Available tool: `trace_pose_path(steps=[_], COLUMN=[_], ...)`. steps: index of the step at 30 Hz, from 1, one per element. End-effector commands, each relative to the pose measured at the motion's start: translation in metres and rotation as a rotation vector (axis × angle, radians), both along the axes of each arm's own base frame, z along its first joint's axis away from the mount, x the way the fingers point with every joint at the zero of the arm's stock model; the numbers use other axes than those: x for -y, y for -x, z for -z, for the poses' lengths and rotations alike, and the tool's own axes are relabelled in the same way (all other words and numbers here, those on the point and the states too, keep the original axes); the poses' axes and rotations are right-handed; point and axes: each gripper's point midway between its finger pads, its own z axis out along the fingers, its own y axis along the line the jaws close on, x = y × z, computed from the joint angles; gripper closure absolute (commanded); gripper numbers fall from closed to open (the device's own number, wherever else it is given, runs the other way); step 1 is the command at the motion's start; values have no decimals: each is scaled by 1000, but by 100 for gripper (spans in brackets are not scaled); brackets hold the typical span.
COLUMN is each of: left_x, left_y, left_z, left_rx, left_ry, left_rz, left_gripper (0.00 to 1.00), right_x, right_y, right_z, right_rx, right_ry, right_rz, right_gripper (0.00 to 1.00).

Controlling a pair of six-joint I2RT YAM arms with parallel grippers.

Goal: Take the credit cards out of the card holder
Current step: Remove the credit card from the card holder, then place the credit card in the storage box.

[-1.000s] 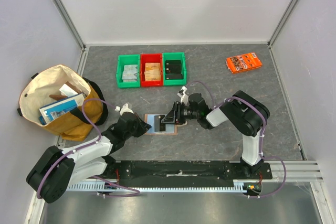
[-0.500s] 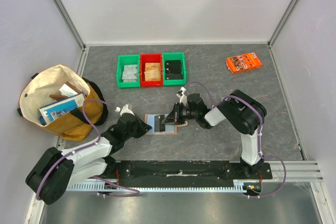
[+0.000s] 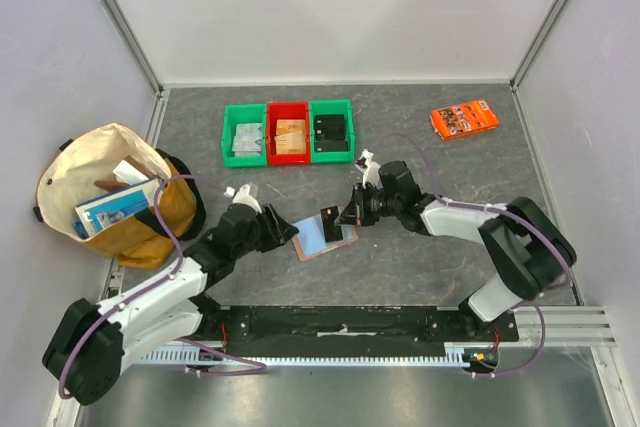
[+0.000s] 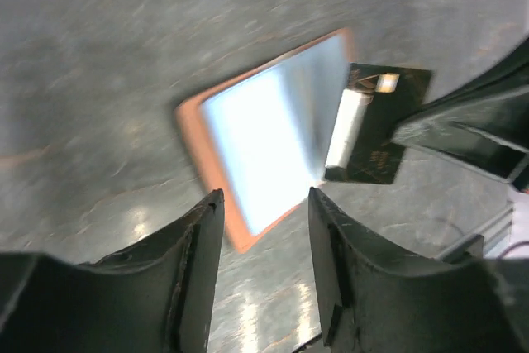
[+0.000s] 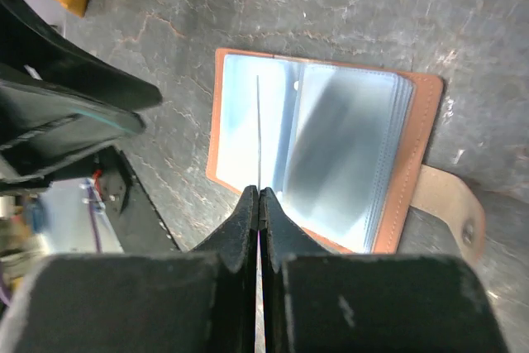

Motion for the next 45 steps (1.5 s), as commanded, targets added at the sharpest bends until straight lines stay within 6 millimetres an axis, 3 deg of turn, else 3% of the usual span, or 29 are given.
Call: trace_pose_path(steps=[1, 3, 5, 9, 12, 18, 23, 27, 36, 45], left_x=[21, 33, 45, 61, 69, 80, 85, 95, 123, 134], left_y=[-16, -18, -16, -9, 6, 46, 66, 65, 48, 43], left_z=[-69, -99, -122, -164, -184, -202, -219, -225, -210, -197], left_rx=[226, 308, 399, 542, 618, 736, 825, 811, 712, 666], left_ry=[-20, -5, -16, -44, -61, -17, 36, 88, 77, 30], left_rz=[188, 277, 398, 599, 773, 1126, 1302, 1370, 1413, 1412], left_gripper=[41, 31, 27, 14, 13, 14, 17, 21, 35, 44], right_x=[21, 30, 34, 39, 42, 41, 36, 34, 28, 26], right_y=[-5, -2, 1, 13, 22, 51, 69, 75, 80, 78], right_z=[-27, -36, -50, -86, -108, -149, -164, -163, -163, -160], right_rx=[174, 217, 263, 378, 447, 595, 645, 651, 661, 655], right_ry=[169, 217, 237, 222, 207, 98, 18, -2, -28, -28], right_rz=[-75, -111, -154, -249, -307, -455, -540, -575, -613, -612], right_gripper=[100, 100, 100, 100, 100, 100, 99, 98, 98, 99])
